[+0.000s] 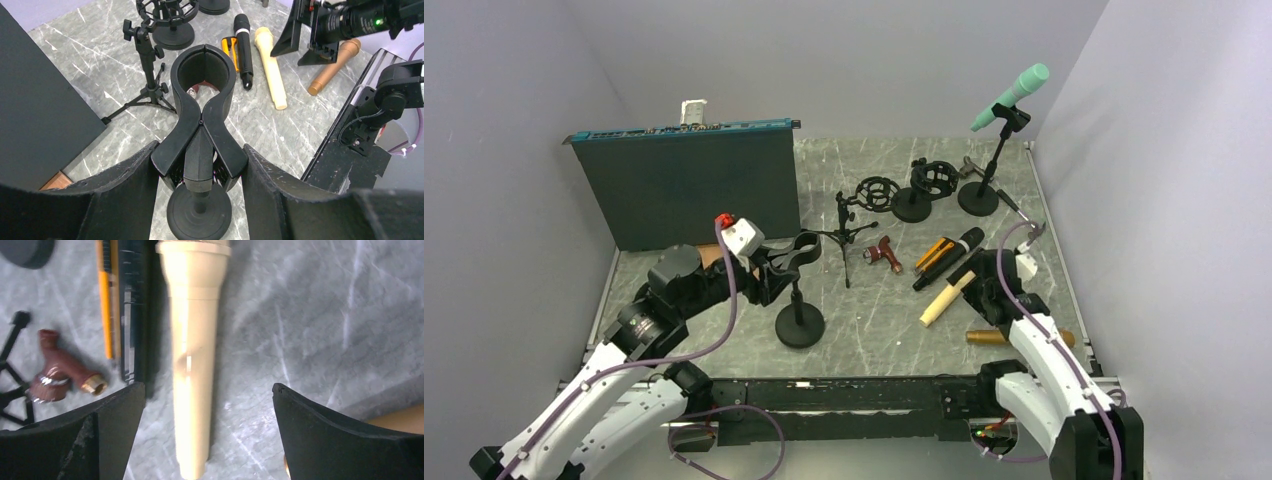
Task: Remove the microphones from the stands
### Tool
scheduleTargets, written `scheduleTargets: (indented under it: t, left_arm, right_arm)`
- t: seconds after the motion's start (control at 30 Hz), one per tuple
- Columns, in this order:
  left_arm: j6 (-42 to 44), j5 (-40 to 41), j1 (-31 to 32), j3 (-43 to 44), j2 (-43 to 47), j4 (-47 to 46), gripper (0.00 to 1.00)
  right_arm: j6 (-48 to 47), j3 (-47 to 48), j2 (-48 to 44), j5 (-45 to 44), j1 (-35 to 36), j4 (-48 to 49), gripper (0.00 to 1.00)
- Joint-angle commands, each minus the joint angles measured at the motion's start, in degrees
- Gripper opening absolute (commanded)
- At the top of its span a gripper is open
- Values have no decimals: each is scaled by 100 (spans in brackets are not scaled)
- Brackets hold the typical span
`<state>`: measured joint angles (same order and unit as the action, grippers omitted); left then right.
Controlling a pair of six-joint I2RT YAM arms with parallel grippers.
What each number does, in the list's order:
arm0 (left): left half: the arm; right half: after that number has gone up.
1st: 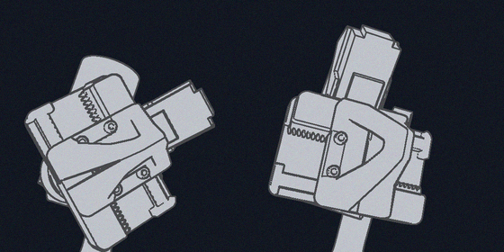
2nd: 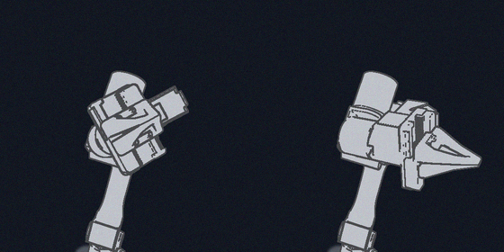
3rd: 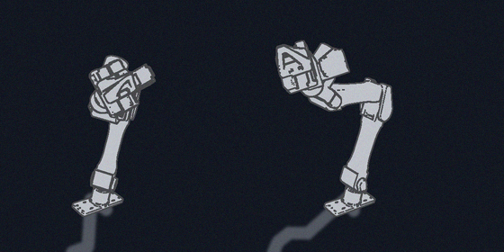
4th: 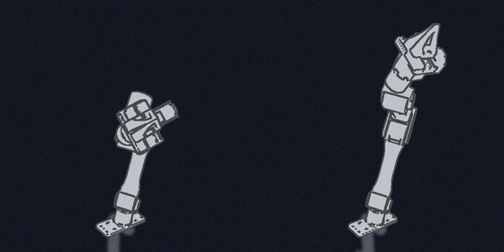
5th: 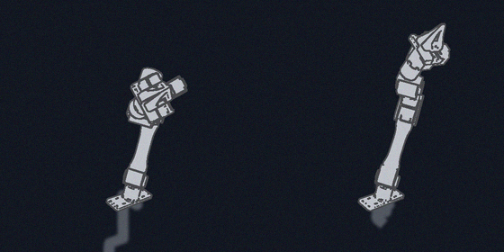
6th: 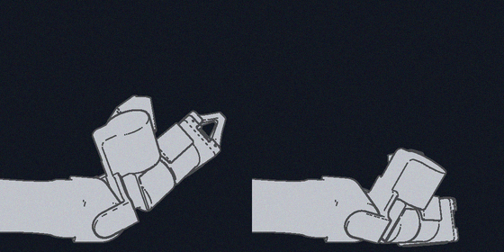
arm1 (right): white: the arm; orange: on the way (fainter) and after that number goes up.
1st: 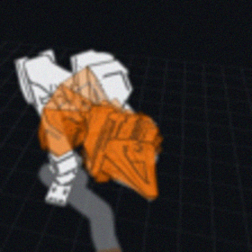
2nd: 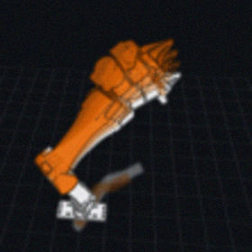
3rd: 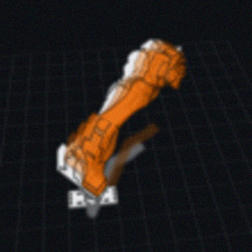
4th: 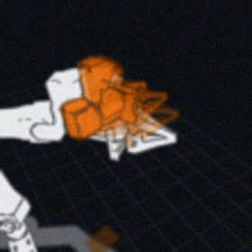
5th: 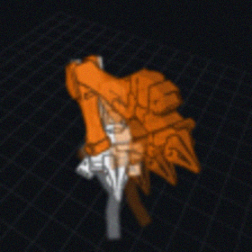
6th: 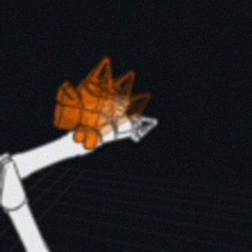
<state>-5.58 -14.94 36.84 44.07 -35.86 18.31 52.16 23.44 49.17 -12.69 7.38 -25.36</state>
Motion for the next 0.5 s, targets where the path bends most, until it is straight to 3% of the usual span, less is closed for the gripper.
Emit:
scheduleTargets:
  t: [0.0, 0.13, 0.3, 0.47]
  left_arm:
    - [-184, -106, 14, -88, 263, -473, 51]
    - [-227, -170, 15, -310, 407, -602, 52]
    - [-290, -134, 12, -600, 671, -747, 53]
    - [-304, -165, 13, -731, 807, -824, 53]
  right_arm:
    - [-678, 800, -319, 394, 65, -445, 100]
    - [-753, 1162, -614, 1204, 631, -213, 100]
    - [-484, 1462, 25, 2841, 2226, 1485, 100]
    - [-76, 2006, 857, 2930, 3713, 3077, 100]
